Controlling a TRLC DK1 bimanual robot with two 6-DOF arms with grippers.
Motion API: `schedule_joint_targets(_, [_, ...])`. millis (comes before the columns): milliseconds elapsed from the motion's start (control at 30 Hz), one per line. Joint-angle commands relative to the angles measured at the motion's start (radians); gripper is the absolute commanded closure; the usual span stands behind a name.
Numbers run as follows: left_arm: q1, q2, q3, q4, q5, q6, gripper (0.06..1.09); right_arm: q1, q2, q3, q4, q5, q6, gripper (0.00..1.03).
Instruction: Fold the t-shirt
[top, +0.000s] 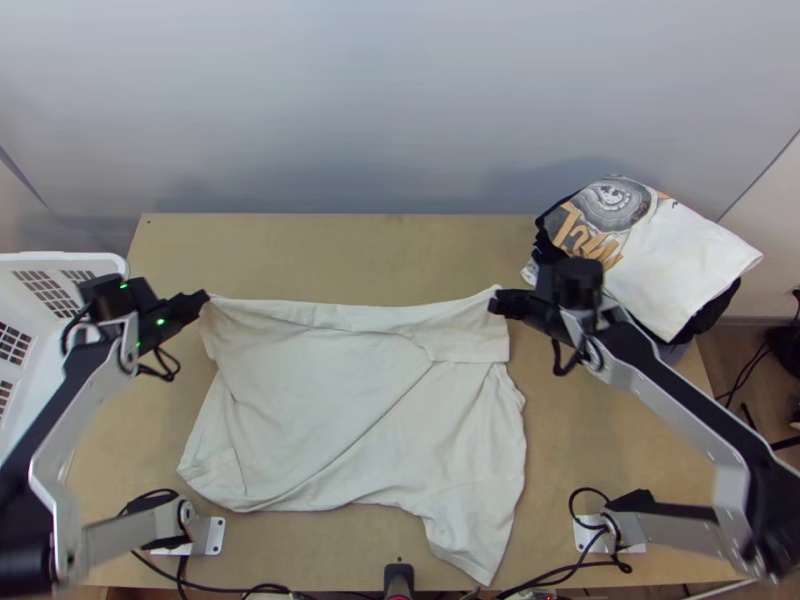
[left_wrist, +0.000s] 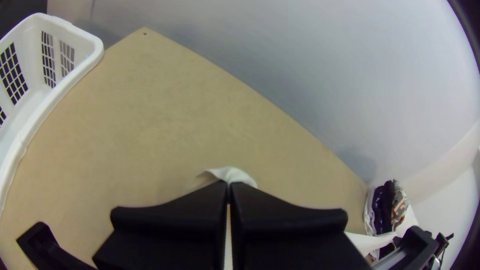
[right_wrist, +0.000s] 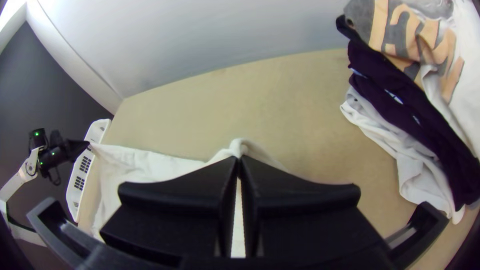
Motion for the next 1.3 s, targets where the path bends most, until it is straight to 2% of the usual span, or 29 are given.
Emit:
schedule_joint_targets(0, [-0.001, 0.301, 0.098, 0.133, -0.012, 0.008, 1.05, -0.059, 0.257, 0.058, 0.088, -0.007, 0.002, 1.00])
schedule_joint_targets(200, [-0.001, 0.504, 0.308, 0.133, -0.046, 0.007, 1.05, -0.119, 0.412, 0.207, 0.116, -0.007, 0.001, 1.00])
schedule_joint_targets(367, [-0.011, 0.646, 0.485, 0.061, -0.084, 0.008, 1.05, -0.143, 0.496, 0.303, 0.148, -0.005, 0.002, 1.00])
schedule_joint_targets(467, [-0.017, 0.642, 0.571, 0.015, -0.098, 0.004, 1.05, -0.149, 0.481, 0.346, 0.145, -0.004, 0.005, 1.00])
schedule_joint_targets(700, [-0.042, 0.349, 0.670, -0.013, -0.098, -0.055, 1.05, -0.146, 0.249, 0.515, 0.044, -0.004, 0.062, 1.00])
schedule_joint_targets(1000, [-0.054, 0.024, 0.807, -0.129, -0.098, -0.114, 1.05, -0.178, -0.021, 0.833, -0.238, -0.005, 0.076, 1.00])
schedule_joint_targets(1267, [-0.183, -0.274, 0.667, -0.261, -0.104, -0.130, 1.05, -0.309, -0.289, 0.866, -0.476, -0.060, 0.054, 1.00])
